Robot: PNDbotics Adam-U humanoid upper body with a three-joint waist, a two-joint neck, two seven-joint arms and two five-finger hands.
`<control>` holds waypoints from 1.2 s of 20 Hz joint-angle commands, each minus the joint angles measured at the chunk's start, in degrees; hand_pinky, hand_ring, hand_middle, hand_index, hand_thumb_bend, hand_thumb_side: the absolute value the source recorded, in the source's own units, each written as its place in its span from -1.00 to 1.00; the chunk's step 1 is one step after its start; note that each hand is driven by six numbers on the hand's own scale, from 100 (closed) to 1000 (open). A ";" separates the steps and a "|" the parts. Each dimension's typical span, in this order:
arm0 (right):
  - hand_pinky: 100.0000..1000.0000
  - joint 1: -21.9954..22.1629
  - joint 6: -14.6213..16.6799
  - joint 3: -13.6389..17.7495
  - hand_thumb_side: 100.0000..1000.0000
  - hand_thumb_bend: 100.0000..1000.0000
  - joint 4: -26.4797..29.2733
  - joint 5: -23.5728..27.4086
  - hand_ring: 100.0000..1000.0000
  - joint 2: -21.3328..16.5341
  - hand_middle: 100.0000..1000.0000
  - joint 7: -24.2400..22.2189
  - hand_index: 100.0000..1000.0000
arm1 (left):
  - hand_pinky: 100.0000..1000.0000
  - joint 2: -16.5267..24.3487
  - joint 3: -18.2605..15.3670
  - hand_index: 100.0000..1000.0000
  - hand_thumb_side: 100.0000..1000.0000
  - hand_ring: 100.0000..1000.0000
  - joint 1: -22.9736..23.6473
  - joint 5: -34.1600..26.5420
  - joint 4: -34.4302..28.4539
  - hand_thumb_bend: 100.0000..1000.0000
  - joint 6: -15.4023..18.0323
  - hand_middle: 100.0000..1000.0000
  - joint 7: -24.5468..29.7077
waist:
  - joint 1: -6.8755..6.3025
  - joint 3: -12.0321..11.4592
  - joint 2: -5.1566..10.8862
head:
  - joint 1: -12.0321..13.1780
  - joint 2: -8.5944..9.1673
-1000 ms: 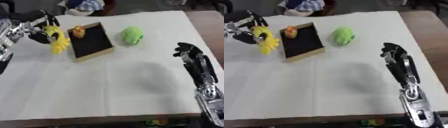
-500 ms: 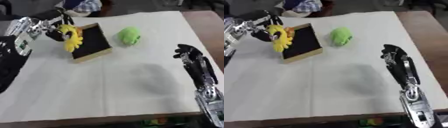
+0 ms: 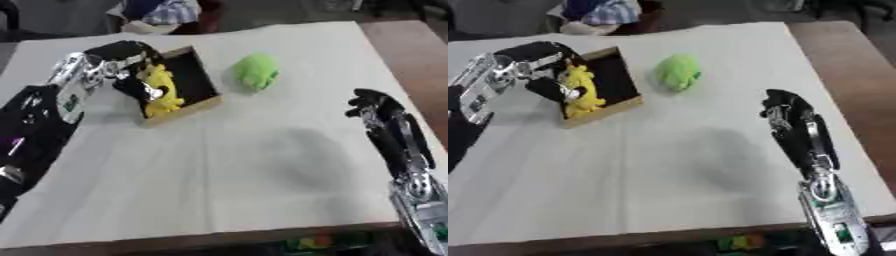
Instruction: Pick up objects on the table and place them in the box.
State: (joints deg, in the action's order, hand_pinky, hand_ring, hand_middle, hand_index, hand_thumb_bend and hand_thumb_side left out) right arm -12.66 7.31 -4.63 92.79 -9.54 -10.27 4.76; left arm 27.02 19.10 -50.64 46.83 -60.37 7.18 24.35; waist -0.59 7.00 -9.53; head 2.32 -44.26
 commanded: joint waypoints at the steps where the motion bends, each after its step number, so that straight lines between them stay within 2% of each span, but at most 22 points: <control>1: 0.52 -1.10 0.03 0.16 0.37 -1.00 0.38 -0.29 0.15 -0.60 0.19 -0.28 0.50 | 0.43 3.76 -0.96 0.76 0.13 0.42 0.00 -0.88 -4.59 -0.40 0.84 0.53 -0.39 | -0.21 -0.23 1.45 | -0.23 0.14; 5: 0.52 -3.99 -0.22 0.11 0.32 -1.00 -0.52 -1.53 0.16 -2.07 0.20 -0.72 0.51 | 0.42 7.02 -1.91 0.76 0.14 0.39 2.69 -3.93 -11.08 -0.50 0.22 0.51 -0.38 | 0.07 -0.85 1.45 | -0.23 0.14; 7: 0.52 -7.33 -0.47 -0.33 0.28 -1.00 -1.79 -2.81 0.16 -3.51 0.21 -1.56 0.52 | 0.38 8.33 -2.91 0.74 0.17 0.31 4.60 -6.72 -14.59 -0.69 -1.00 0.45 -1.63 | 0.23 -1.30 1.50 | -0.36 0.14; 13: 0.52 -19.61 -0.56 -3.16 0.14 -1.00 -10.33 -7.64 0.20 -8.28 0.27 -5.58 0.60 | 0.32 10.14 -6.06 0.70 0.24 0.19 13.08 -17.04 -26.59 -0.99 -5.61 0.33 -9.36 | 0.54 -2.59 1.43 | -0.76 0.14; 19: 0.55 -30.53 1.52 -5.81 -0.01 -1.00 -20.85 -13.82 0.30 -9.72 0.39 -10.50 0.70 | 0.25 8.05 -8.91 0.65 0.35 0.10 21.55 -28.44 -35.86 -1.00 -6.71 0.21 -17.74 | 0.78 -3.56 1.34 | -1.40 0.14; 24: 0.57 -37.82 5.01 -6.88 0.06 -1.00 -31.12 -18.94 0.39 -8.03 0.48 -15.29 0.78 | 0.21 5.63 -10.30 0.62 0.44 0.05 26.68 -33.69 -39.35 -1.00 -7.18 0.16 -21.70 | 0.88 -4.15 1.37 | -2.49 0.14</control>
State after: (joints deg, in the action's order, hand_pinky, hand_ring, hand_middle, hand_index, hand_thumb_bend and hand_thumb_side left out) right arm -49.00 11.52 -11.50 63.30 -27.18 -17.98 -9.50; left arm 32.14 9.90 -23.51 14.38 -98.11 0.10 3.66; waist -0.55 2.93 -9.53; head 0.17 -44.26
